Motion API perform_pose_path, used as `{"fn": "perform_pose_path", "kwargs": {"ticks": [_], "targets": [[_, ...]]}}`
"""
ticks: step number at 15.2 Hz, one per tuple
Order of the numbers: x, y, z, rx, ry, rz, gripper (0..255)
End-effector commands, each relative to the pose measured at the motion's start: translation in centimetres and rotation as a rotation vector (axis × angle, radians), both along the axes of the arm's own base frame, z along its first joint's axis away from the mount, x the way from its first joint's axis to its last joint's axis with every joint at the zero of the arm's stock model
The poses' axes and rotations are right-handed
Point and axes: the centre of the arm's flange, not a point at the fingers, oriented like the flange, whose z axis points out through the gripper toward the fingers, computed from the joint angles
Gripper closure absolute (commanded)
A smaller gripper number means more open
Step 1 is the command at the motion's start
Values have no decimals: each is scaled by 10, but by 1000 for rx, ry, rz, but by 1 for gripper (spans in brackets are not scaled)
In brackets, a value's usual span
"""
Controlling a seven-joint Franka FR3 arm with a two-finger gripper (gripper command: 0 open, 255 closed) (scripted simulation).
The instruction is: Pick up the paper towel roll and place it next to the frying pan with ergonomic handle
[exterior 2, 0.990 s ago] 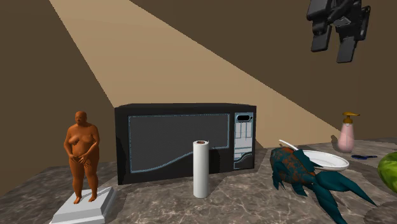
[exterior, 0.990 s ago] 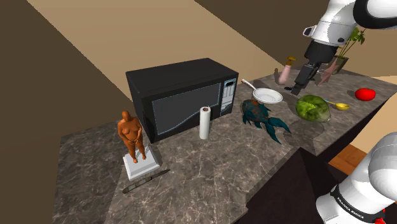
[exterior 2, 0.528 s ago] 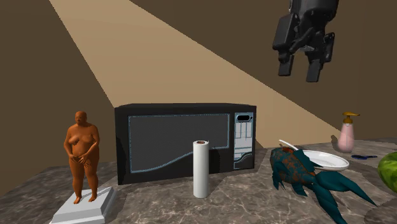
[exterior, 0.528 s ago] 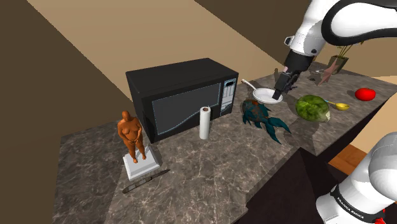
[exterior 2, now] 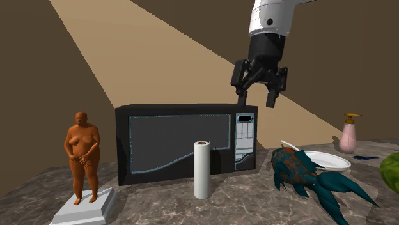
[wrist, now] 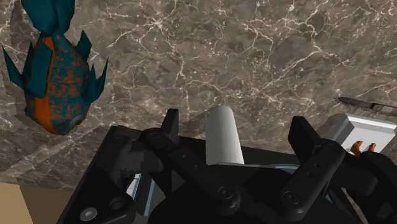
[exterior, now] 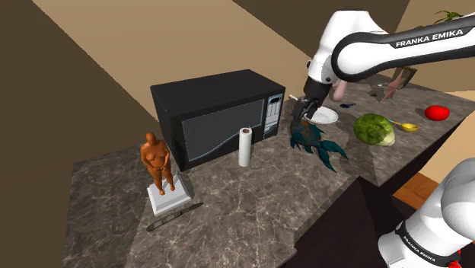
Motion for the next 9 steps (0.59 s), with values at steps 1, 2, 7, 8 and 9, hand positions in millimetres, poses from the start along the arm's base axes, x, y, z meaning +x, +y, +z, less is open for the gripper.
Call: {"fn": "perform_pose_path", "kwargs": {"ticks": [1,2,7,8,9], "targets": [[18,7,-15,-5,-10,-12,0],[28,11,-22,-8,-13,-17,0],[79,31,-57,-23,-33,-44,0],[89,34,-64,-26,-37,-50,0],[99,38,-71,-28,-41,-55,0]]}}
